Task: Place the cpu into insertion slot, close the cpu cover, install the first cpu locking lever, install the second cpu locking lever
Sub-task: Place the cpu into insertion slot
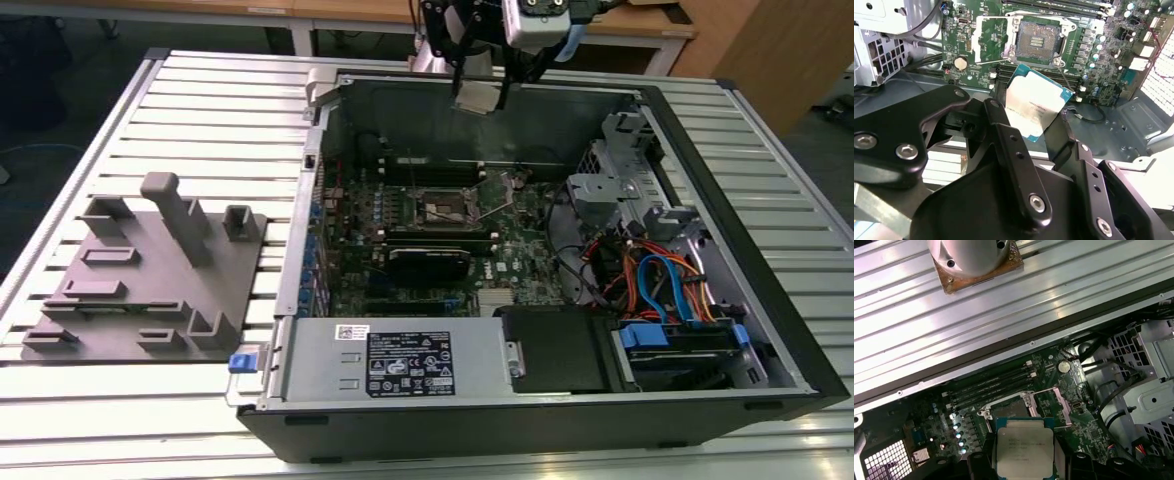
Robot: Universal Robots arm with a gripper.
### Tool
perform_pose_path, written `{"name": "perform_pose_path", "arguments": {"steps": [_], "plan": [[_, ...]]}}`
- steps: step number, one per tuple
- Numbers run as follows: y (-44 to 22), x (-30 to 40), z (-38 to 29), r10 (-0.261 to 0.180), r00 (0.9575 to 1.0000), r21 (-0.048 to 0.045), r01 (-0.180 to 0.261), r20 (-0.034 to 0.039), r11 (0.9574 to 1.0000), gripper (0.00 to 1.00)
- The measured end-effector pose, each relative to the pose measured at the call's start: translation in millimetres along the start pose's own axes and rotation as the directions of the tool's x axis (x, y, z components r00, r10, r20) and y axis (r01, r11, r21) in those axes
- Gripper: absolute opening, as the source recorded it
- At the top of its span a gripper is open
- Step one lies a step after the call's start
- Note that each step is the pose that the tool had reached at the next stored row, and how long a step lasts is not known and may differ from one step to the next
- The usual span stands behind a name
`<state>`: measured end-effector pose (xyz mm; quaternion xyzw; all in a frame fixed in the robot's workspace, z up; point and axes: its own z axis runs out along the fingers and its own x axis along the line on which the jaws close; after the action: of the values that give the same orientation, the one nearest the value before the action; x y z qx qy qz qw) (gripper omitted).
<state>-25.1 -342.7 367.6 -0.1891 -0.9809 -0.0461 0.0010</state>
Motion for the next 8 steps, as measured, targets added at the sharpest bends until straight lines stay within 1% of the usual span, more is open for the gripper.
{"name": "perform_pose_path", "arguments": {"steps": [8], "plan": [[0.0, 0.0, 0.0, 0.001, 1.0000, 0.0000, -0.001, 0.0001, 1.0000, 0.54]]}}
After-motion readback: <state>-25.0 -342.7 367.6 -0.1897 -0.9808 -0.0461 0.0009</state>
